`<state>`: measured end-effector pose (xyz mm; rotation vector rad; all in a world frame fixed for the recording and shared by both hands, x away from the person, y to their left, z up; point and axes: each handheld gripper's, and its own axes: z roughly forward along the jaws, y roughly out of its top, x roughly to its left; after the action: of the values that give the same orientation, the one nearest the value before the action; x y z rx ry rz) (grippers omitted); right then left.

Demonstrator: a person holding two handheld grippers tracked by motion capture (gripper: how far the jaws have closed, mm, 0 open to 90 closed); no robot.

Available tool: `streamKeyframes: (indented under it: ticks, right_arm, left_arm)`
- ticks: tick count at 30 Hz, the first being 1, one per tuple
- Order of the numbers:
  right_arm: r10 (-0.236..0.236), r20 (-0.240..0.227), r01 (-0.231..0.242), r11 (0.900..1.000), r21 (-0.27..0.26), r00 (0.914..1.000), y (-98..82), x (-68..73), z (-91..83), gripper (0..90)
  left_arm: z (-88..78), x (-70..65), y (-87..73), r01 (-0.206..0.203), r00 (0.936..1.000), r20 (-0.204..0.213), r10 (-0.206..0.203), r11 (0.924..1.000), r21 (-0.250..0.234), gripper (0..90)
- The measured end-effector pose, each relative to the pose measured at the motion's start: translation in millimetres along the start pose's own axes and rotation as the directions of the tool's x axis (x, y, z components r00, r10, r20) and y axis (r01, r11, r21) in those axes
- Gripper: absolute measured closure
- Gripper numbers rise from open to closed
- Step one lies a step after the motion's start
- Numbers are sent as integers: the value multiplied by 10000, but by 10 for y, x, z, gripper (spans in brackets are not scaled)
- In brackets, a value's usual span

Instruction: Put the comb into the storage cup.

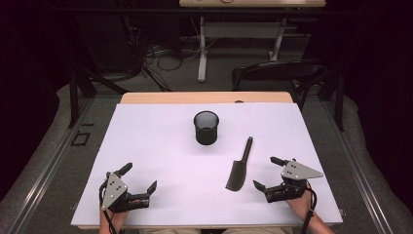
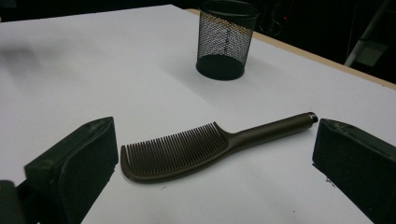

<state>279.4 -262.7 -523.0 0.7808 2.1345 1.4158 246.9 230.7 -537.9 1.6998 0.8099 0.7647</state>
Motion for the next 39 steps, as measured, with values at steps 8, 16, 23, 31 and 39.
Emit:
streamKeyframes:
  ticks: [8,16,23,31,39]
  right_arm:
    - [54,49,-56,9991,418,10000,44,-75,121,0]
    - [296,134,-304,9978,596,9995,69,-168,168,0]
    - [228,59,-232,9972,711,9997,132,-221,234,0]
    - [150,71,-155,9965,825,9999,186,-305,320,0]
    - [137,83,-144,9961,871,9999,229,-368,385,0]
  left_arm:
    - [24,-5,2,-64,9998,164,65,10000,-41,2]
    - [38,-19,6,-204,9995,244,204,9998,19,2]
    - [40,-5,4,-198,9996,215,198,9998,-10,0]
    - [57,-6,5,-208,9995,224,207,9998,11,0]
    - [55,-2,4,-202,9996,197,202,9998,17,0]
